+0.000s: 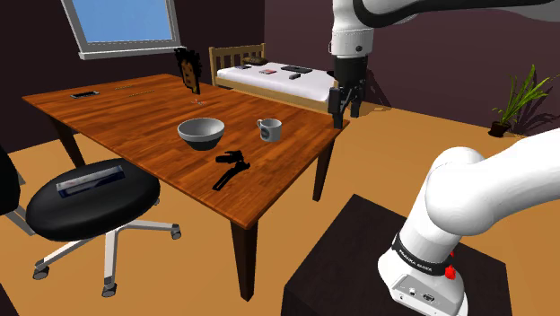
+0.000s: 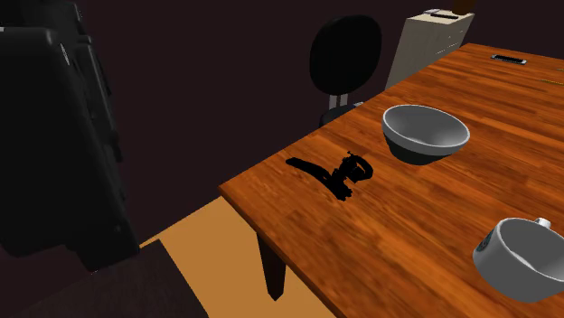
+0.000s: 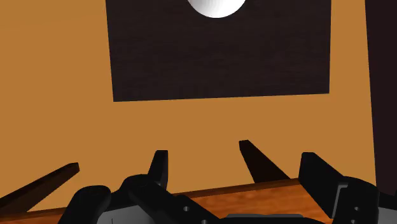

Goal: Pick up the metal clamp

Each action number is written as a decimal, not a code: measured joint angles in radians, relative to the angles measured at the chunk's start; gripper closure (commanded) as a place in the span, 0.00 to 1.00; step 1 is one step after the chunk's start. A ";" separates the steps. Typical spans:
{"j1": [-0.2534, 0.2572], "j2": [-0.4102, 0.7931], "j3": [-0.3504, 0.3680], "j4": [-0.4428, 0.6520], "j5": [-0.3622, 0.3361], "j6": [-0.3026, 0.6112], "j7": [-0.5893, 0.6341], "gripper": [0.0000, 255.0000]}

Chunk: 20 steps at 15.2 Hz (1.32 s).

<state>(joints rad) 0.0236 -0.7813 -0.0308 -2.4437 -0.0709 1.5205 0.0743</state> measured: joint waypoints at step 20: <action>0.042 0.693 -0.044 0.307 0.127 0.382 -0.072 0.00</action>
<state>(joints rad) 0.0658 -0.0882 -0.0750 -2.1370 0.0560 1.9021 0.0022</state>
